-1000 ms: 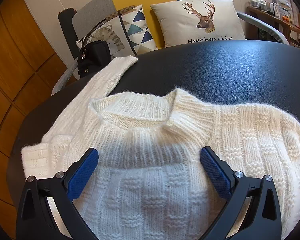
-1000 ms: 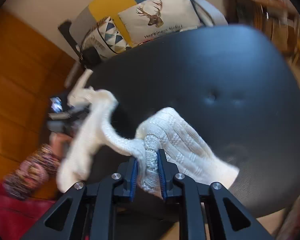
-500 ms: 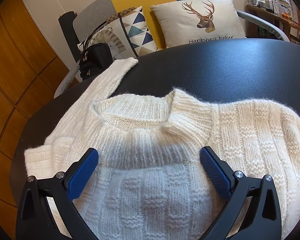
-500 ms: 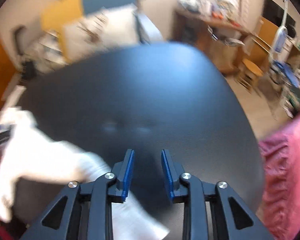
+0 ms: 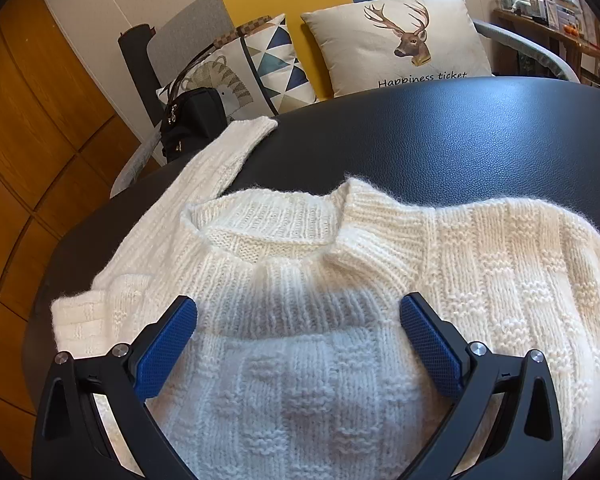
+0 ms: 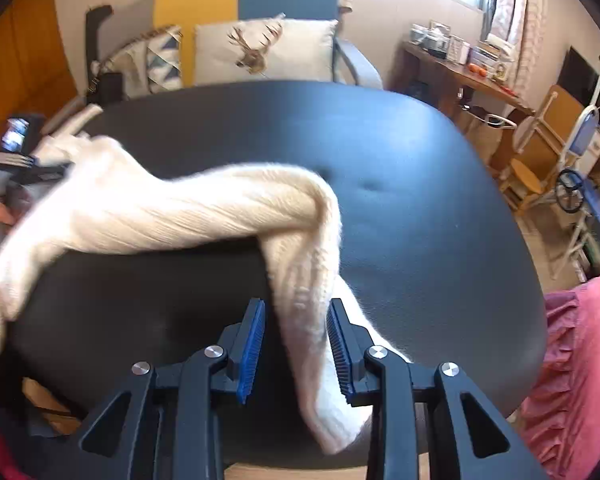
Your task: Fold clothes
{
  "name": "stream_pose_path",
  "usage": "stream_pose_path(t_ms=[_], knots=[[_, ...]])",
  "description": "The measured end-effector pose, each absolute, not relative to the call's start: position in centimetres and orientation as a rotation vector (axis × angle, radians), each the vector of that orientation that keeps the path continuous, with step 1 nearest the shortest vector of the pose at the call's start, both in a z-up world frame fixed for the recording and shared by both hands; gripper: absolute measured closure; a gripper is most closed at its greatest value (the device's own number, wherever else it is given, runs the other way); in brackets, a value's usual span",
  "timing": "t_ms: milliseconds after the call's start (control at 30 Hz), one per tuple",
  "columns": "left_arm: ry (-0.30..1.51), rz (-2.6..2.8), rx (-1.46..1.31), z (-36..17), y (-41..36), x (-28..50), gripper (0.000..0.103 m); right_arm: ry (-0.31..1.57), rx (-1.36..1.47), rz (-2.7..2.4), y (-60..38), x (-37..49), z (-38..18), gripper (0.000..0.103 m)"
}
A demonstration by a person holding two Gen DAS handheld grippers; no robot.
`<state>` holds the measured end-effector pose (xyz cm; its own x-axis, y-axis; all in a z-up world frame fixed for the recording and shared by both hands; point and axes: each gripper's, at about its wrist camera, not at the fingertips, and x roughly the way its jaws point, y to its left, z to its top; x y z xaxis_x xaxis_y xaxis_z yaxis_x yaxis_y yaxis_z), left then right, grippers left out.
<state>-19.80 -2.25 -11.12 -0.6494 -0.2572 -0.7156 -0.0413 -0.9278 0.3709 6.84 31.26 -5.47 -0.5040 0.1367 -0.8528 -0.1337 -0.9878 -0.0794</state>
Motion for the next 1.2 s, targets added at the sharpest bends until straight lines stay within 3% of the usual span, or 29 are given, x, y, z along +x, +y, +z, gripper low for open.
stream_pose_path(t_ms=[100, 133, 167, 400, 467, 567, 600, 633, 733, 867, 1067, 1200], knots=[[-0.547, -2.693, 1.251, -11.1, -2.2, -19.8, 0.0, 0.0, -1.537, 2.518, 31.4, 5.9, -7.5, 0.072], [-0.546, -2.693, 1.253, -11.1, -2.2, -19.8, 0.0, 0.057, -1.521, 2.537, 31.7, 6.0, -7.2, 0.089], [-0.544, -2.694, 1.254, -11.1, -2.2, -19.8, 0.0, 0.153, -1.526, 2.564, 32.3, 6.1, -6.7, 0.096], [-0.548, -2.693, 1.253, -11.1, -2.2, -19.8, 0.0, 0.849, -1.499, 2.837, 35.6, 6.6, 0.5, 0.097], [-0.552, -2.692, 1.25, -11.1, -2.1, -19.7, 0.0, 0.943, -1.478, 2.827, 37.8, 6.5, 1.6, 0.097], [-0.556, -2.692, 1.248, -11.1, -2.1, -19.7, 0.0, 0.736, -1.59, 2.677, 40.5, 5.4, 0.3, 0.092], [-0.555, -2.692, 1.248, -11.1, -2.1, -19.7, 0.0, 0.59, -1.632, 2.57, 41.3, 4.7, -0.7, 0.092], [-0.554, -2.692, 1.249, -11.1, -2.1, -19.7, 0.0, 0.434, -1.656, 2.442, 41.8, 4.1, -1.7, 0.084], [-0.556, -2.692, 1.246, -11.2, -2.1, -19.7, 0.0, 0.018, -1.562, 2.122, 41.8, 3.0, -2.8, 0.08], [-0.586, -2.681, 1.229, -11.2, -1.8, -19.7, 0.0, -0.04, -1.323, 2.474, 34.2, 1.6, 0.0, 0.079], [-0.601, -2.674, 1.221, -11.1, -1.7, -19.6, 0.0, -0.257, -1.518, 2.71, 23.7, -3.6, -4.5, 0.079], [-0.655, -2.637, 1.185, -11.4, -0.9, -19.6, 0.0, -0.397, -1.446, 2.665, 22.9, -5.8, -6.2, 0.075]])
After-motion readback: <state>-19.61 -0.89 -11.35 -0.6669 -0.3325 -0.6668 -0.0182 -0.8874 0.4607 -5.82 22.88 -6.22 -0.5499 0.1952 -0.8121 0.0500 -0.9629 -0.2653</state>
